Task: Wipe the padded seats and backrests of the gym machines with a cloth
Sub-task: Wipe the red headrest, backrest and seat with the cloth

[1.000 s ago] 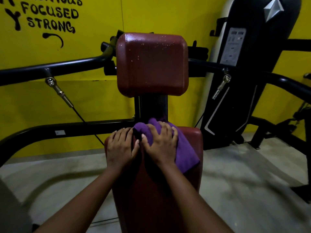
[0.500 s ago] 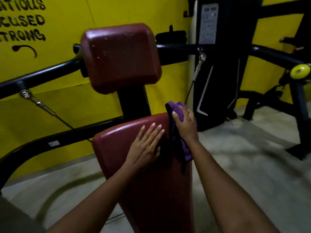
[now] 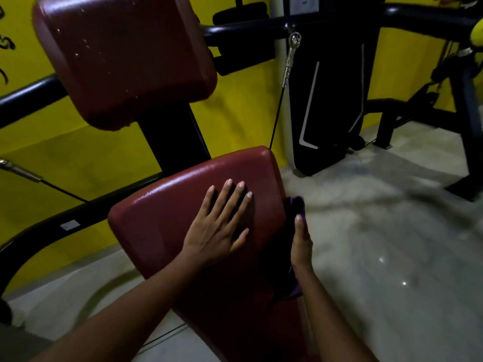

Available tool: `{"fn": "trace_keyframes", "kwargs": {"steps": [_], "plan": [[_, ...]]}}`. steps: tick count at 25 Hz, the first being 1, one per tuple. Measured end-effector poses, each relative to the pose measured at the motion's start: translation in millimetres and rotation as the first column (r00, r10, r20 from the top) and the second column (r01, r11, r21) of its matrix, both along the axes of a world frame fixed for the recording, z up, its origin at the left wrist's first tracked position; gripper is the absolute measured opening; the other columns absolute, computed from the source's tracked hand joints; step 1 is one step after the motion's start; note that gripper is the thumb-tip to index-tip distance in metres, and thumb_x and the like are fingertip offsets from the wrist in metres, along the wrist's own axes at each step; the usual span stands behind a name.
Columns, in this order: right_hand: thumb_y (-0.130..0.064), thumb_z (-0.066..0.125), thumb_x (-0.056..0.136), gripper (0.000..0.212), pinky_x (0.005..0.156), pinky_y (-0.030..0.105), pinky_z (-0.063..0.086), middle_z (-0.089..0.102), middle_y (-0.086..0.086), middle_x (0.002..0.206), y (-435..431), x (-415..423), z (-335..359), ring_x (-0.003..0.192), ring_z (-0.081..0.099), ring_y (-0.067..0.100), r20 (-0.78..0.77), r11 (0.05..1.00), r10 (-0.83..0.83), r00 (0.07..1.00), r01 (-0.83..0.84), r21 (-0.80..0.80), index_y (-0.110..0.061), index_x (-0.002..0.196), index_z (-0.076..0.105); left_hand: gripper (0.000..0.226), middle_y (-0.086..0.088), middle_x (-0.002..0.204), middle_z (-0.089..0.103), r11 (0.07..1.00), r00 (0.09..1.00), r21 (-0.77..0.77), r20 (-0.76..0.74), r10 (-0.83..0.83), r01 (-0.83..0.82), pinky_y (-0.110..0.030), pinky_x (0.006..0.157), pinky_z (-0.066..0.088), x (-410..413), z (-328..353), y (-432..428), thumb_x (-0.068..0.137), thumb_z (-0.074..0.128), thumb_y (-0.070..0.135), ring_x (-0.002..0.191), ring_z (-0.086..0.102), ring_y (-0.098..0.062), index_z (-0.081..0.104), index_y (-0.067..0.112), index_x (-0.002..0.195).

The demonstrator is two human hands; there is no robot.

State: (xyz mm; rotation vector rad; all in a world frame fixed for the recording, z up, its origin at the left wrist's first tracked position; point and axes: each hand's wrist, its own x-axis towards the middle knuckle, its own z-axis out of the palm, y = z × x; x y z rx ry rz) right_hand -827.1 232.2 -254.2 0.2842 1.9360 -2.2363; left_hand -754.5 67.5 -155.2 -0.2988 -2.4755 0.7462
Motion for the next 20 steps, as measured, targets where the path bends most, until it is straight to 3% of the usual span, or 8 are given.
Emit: {"fn": "trace_keyframes", "kwargs": {"steps": [3, 7, 9, 14, 17, 20], "plan": [[-0.054, 0.036, 0.093, 0.059, 0.109, 0.038, 0.033, 0.044, 0.012, 0.143, 2, 16, -12, 0.131, 0.041, 0.029, 0.094, 1.000, 0.002, 0.996, -0.004, 0.023, -0.017, 0.139, 0.042, 0.068, -0.014, 0.155, 0.024, 1.000, 1.000, -0.012, 0.012, 0.020, -0.020, -0.052, 0.113, 0.020, 1, 1, 2, 0.092, 0.036, 0.048, 0.144, 0.018, -0.031, 0.028, 0.011, 0.148], [-0.053, 0.039, 0.093, 0.056, 0.108, 0.033, 0.031, 0.044, 0.004, 0.143, -2, -1, 41, 0.132, 0.039, 0.021, -0.198, 0.997, 0.041, 0.979, -0.027, 0.074, -0.022, 0.140, 0.040, 0.064, -0.009, 0.155, 0.025, 0.992, 1.000, 0.125, -0.024, -0.015, 0.018, -0.049, 0.115, 0.017, 6, -4, 11, 0.089, 0.041, 0.038, 0.144, 0.017, -0.025, 0.029, 0.013, 0.147], [-0.055, 0.038, 0.092, 0.057, 0.107, 0.032, 0.029, 0.042, 0.001, 0.145, -2, -7, 46, 0.133, 0.037, 0.019, -0.237, 0.996, 0.063, 0.969, -0.047, 0.074, -0.024, 0.140, 0.038, 0.064, -0.007, 0.155, 0.024, 0.986, 0.998, 0.153, -0.018, -0.057, 0.059, -0.047, 0.116, 0.014, 13, -30, 19, 0.088, 0.043, 0.033, 0.146, 0.012, -0.022, 0.028, 0.013, 0.147], [-0.062, 0.037, 0.088, 0.064, 0.106, 0.031, 0.035, 0.050, 0.007, 0.138, 7, 21, -68, 0.127, 0.045, 0.021, 0.021, 0.998, 0.050, 0.999, -0.050, 0.025, -0.020, 0.135, 0.048, 0.068, -0.005, 0.155, 0.023, 0.970, 0.965, -0.101, 0.167, -0.201, 0.220, -0.045, 0.119, 0.003, 30, -114, 34, 0.085, 0.047, 0.038, 0.147, 0.004, -0.024, 0.032, 0.012, 0.146], [-0.086, 0.032, 0.067, 0.095, 0.105, 0.039, 0.040, 0.056, 0.009, 0.132, 9, 46, -149, 0.121, 0.052, 0.022, 0.148, 0.996, 0.011, 0.989, -0.024, 0.084, -0.019, 0.131, 0.051, 0.062, -0.004, 0.156, 0.021, 0.962, 0.976, -0.186, 0.128, -0.177, 0.198, -0.044, 0.119, 0.002, 28, -126, 35, 0.089, 0.042, 0.036, 0.144, 0.012, -0.025, 0.033, 0.012, 0.146], [-0.080, 0.034, 0.074, 0.088, 0.106, 0.042, 0.038, 0.053, 0.013, 0.133, 15, 52, -182, 0.123, 0.049, 0.026, 0.241, 0.995, 0.037, 0.970, -0.059, 0.086, -0.016, 0.134, 0.048, 0.062, -0.004, 0.156, 0.020, 0.960, 0.978, -0.204, 0.111, -0.175, 0.194, -0.045, 0.118, 0.003, 29, -125, 36, 0.090, 0.040, 0.035, 0.144, 0.012, -0.026, 0.031, 0.013, 0.147]]}}
